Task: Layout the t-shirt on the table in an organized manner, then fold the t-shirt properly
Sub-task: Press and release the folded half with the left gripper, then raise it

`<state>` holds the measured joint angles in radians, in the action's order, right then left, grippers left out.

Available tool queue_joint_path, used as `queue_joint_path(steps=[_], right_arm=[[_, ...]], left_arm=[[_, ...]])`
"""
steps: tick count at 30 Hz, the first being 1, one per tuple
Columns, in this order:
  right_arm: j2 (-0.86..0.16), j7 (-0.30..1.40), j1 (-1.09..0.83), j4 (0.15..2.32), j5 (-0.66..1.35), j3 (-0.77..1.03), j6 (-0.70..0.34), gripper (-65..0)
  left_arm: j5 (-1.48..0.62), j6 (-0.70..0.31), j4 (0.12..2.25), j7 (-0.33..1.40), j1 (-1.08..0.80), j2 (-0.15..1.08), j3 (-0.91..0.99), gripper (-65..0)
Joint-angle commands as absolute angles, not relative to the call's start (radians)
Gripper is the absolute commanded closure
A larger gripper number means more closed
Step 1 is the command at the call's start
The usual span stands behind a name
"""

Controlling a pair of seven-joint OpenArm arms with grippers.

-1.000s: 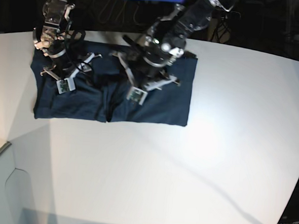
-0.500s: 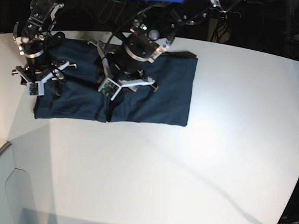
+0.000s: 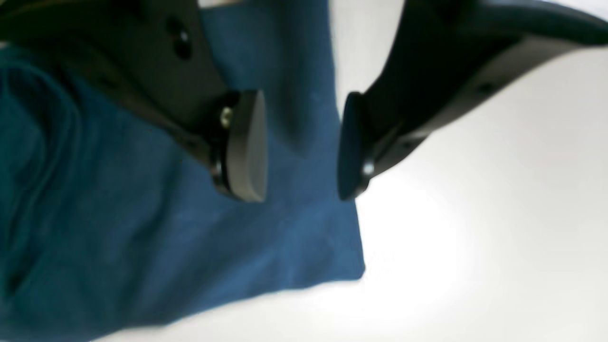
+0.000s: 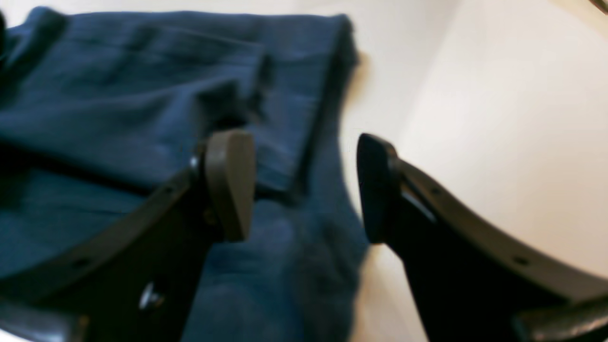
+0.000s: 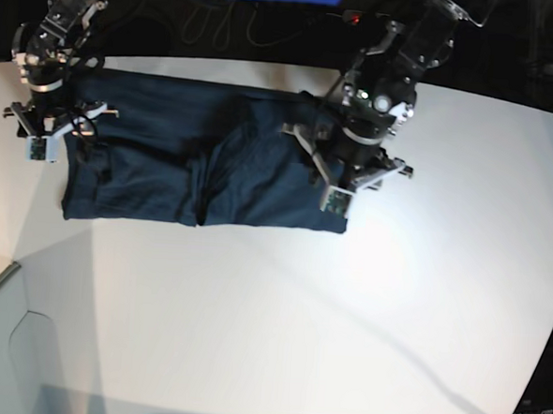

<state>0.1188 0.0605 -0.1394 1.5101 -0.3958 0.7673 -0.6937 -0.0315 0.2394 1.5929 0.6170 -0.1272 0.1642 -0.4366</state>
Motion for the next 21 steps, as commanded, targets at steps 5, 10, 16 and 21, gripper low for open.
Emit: queue_joint_path(steps=[5,10,16,21], right_arm=[[0.113,0.036,-0.14,1.526,-0.384,0.768,-0.698,-34.4],[0.113,0.038,-0.14,1.524,-0.383,0.805,-0.698,-34.4],[0.113,0.038,-0.131,1.523,-0.381,0.805,-0.698,-34.4],[0.099,0.038,-0.085,1.438,-0.386,0.808,-0.698,-34.4]], left_arm=[[-0.139,0.236,1.517,0.595,-0.056,0.111,-0.581,-24.2],[-0.245,0.236,1.411,0.595,0.031,0.056,-0.707,-24.2],[-0.292,0.236,1.514,0.593,0.062,0.041,-0.762,-24.2],[-0.291,0.237,1.592,0.595,0.058,0.054,-0.756,-24.2]])
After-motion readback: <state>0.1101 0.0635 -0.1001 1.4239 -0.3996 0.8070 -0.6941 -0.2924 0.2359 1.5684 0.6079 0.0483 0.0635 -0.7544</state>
